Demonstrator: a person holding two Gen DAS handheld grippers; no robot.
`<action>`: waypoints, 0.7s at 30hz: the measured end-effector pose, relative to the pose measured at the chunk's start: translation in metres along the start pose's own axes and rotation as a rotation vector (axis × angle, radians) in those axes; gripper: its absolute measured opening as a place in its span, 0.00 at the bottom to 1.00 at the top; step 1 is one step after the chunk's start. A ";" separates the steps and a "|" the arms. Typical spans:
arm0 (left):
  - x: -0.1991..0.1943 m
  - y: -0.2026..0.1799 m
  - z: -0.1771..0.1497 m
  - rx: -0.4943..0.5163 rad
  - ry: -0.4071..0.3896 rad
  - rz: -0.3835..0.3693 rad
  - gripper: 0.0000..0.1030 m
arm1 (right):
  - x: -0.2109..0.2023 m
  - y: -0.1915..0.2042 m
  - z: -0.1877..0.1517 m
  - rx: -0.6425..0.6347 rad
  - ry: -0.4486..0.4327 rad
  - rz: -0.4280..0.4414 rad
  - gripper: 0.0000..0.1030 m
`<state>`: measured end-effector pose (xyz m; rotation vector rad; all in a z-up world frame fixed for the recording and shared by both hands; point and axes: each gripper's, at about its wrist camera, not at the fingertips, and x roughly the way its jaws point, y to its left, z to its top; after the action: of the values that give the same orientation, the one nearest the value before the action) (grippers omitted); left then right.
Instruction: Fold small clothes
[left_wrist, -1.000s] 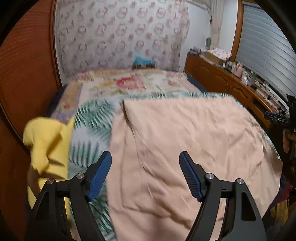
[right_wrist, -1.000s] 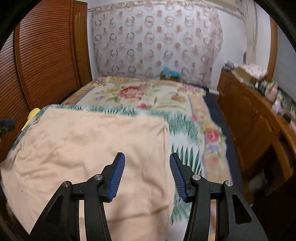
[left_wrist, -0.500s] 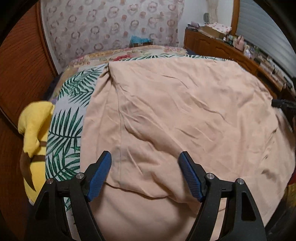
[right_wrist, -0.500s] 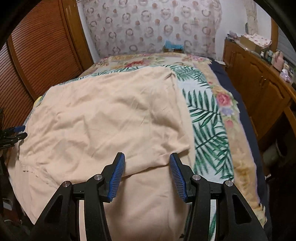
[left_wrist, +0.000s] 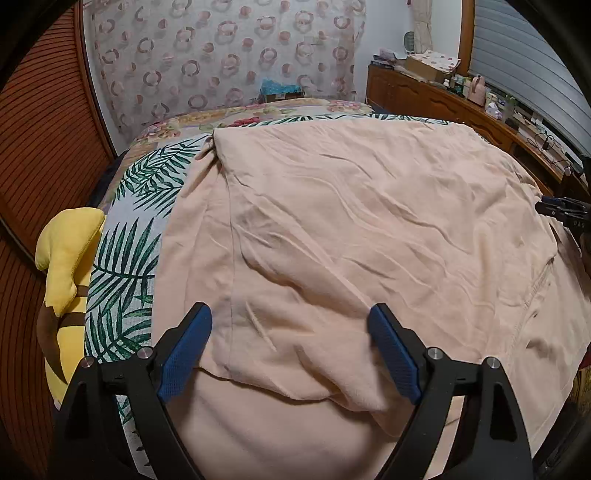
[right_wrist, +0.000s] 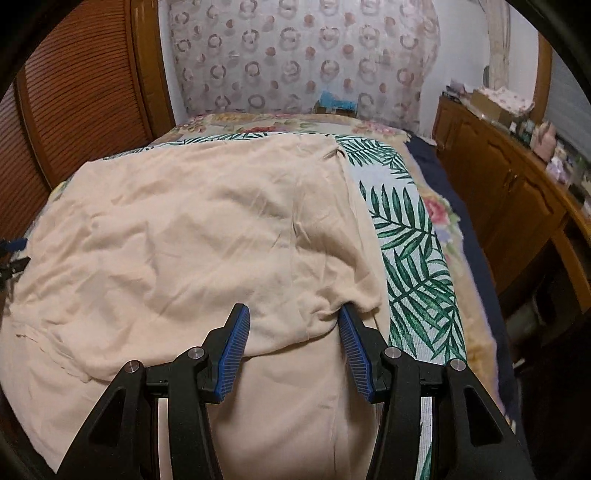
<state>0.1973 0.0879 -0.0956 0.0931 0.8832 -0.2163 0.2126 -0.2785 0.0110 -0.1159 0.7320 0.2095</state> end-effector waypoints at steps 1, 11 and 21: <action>0.000 0.000 0.000 0.002 0.002 -0.001 0.85 | 0.000 -0.002 -0.001 0.007 -0.004 0.007 0.51; -0.022 0.011 -0.013 -0.071 -0.004 -0.110 0.47 | 0.002 0.000 -0.006 -0.005 -0.004 -0.005 0.51; -0.024 0.008 -0.014 -0.070 0.000 -0.050 0.31 | -0.004 0.000 -0.008 -0.012 -0.004 -0.004 0.51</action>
<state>0.1740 0.1020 -0.0860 0.0060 0.8934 -0.2313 0.2048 -0.2808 0.0080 -0.1286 0.7263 0.2104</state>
